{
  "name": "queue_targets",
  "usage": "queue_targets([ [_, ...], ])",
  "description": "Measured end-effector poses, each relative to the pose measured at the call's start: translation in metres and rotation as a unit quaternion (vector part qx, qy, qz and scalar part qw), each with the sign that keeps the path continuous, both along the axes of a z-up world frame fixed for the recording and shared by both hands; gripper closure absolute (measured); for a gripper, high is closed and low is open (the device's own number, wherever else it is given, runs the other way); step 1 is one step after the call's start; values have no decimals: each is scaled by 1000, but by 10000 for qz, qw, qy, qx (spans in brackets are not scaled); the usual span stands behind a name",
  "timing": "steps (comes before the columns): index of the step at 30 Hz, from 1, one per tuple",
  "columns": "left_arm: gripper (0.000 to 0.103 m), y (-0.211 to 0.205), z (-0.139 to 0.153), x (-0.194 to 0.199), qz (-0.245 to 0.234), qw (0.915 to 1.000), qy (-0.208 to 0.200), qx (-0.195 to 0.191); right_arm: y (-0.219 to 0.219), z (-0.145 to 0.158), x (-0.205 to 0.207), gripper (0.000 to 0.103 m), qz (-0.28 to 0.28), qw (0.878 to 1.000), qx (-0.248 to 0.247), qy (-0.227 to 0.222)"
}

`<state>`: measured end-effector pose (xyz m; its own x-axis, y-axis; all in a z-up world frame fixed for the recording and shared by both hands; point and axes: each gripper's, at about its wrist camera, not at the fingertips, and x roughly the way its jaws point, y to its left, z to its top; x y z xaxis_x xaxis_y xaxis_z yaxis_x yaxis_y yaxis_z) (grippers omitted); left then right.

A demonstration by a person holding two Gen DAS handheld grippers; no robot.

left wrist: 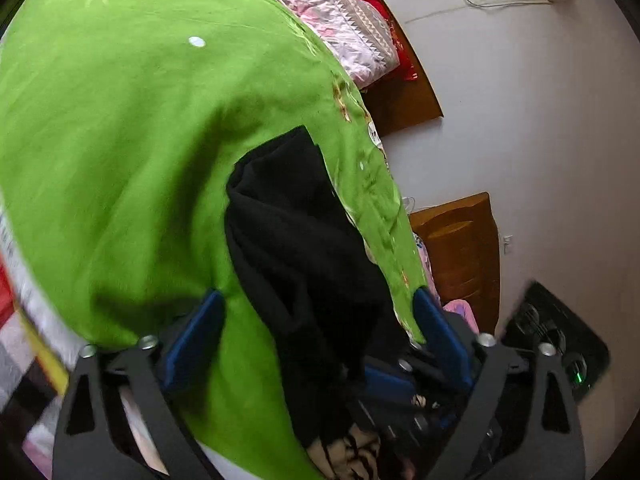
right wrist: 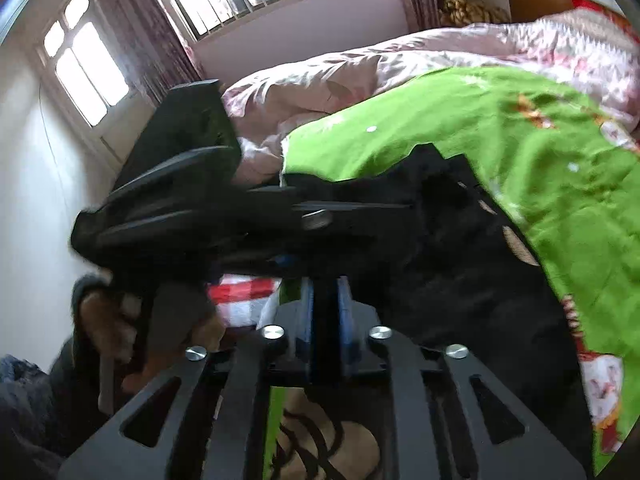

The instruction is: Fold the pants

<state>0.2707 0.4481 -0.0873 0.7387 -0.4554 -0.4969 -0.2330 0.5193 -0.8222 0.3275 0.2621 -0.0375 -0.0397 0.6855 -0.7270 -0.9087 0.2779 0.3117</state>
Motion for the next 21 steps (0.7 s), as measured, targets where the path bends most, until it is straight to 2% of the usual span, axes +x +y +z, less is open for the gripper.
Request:
queue_targets([
  [1, 32, 1, 1, 1, 24, 10000, 38, 68, -7, 4, 0, 61, -15, 10000, 15, -26],
  [2, 47, 4, 1, 0, 42, 9999, 94, 136, -14, 7, 1, 50, -67, 10000, 38, -50],
  [3, 56, 5, 0, -1, 35, 9998, 104, 146, -30, 15, 2, 38, -221, 9996, 110, -120],
  [7, 65, 13, -10, -3, -26, 10000, 75, 55, -96, 35, 7, 38, -725, 9966, 259, -300],
  [9, 68, 13, -9, -2, -61, 9999, 29, 107, -132, 38, 10, 38, -1093, 9927, 34, -510],
  [12, 70, 10, -6, -2, -123, 9996, 6, 273, -189, 37, 10, 37, -1768, 9793, -502, -849],
  [14, 71, 9, -4, 0, -179, 9990, 10, 398, -229, 30, 5, 36, -2143, 9703, -783, -809],
  [16, 77, 5, -3, -3, -189, 9984, 70, 536, -251, 18, -2, 32, -2223, 9666, -1029, -752],
  [17, 84, 5, -2, -3, -188, 9975, 126, 663, -256, 12, -5, 30, -2212, 9645, -1189, -820],
  [18, 99, 4, -2, 0, -188, 9967, 163, 768, -259, 4, -8, 25, -2196, 9607, -1422, -927],
  [20, 100, 2, 4, 1, -148, 9940, 221, 1060, -262, -15, -7, 22, -2192, 9477, -2019, -1144],
  [21, 100, 2, 9, 1, -90, 9922, 248, 1218, -271, -18, -5, 17, -2305, 9507, -1815, -1004],
])
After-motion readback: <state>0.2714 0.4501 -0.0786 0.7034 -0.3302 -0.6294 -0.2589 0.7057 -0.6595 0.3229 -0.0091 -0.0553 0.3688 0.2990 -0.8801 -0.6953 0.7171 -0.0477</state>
